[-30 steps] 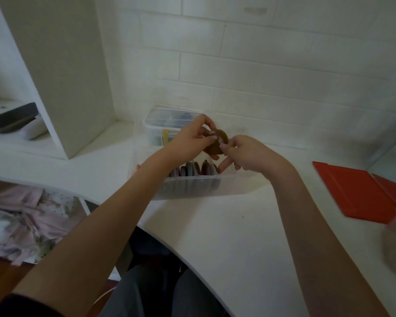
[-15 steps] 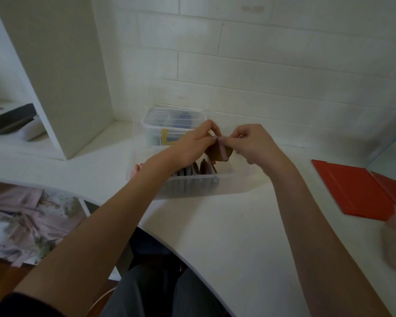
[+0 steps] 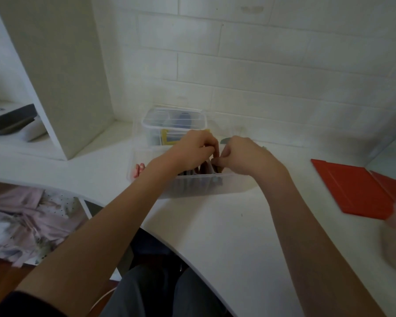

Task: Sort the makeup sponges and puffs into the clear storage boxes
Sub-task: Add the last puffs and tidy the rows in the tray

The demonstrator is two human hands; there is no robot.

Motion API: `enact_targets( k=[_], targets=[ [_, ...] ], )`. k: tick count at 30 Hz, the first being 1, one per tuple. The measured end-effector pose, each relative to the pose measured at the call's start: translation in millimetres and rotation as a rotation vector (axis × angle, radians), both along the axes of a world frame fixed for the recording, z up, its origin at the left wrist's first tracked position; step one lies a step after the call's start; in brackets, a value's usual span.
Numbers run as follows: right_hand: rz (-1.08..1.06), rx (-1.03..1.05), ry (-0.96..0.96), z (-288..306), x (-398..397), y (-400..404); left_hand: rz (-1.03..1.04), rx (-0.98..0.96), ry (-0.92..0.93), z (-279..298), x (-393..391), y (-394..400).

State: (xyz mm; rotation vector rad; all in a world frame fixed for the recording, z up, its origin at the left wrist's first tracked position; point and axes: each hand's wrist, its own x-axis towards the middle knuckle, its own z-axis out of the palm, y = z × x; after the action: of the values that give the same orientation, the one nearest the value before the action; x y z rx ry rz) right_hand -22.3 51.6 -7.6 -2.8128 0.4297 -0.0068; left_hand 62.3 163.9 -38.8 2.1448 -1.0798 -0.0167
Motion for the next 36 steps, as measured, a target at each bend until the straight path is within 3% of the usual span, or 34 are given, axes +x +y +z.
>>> enact_targets(
  k=[4,10,13,17,21,23,25,28,31,36],
  targets=[
    [0.03,0.187,-0.038,9,-6,-11,0.028,0.026,0.023,3,-1,0],
    [-0.229,0.584,-0.474,8,-12,-56,-0.005,-0.048,0.109,25,3,-6],
    [-0.382,0.448,-0.594,-19,3,-88,-0.017,-0.073,0.003,54,7,-38],
    [-0.326,0.214,-0.381,-64,27,-118,-0.124,0.277,-0.188,56,18,-105],
    [-0.196,0.051,-0.086,-87,45,-120,-0.024,0.612,-0.391,42,32,-140],
    [-0.179,-0.007,-0.038,-91,53,-117,-0.002,0.796,-0.438,38,36,-142],
    [-0.144,-0.014,-0.094,-95,58,-118,0.025,0.966,-0.455,36,38,-143],
    [-0.142,0.062,-0.312,-95,57,-117,0.084,1.076,-0.456,34,37,-152],
    [-0.179,0.16,-0.38,-89,56,-111,0.136,1.185,-0.472,26,39,-163],
    [-0.166,0.35,-0.452,-90,56,-108,0.09,1.053,-0.513,13,46,-164]
  ],
)
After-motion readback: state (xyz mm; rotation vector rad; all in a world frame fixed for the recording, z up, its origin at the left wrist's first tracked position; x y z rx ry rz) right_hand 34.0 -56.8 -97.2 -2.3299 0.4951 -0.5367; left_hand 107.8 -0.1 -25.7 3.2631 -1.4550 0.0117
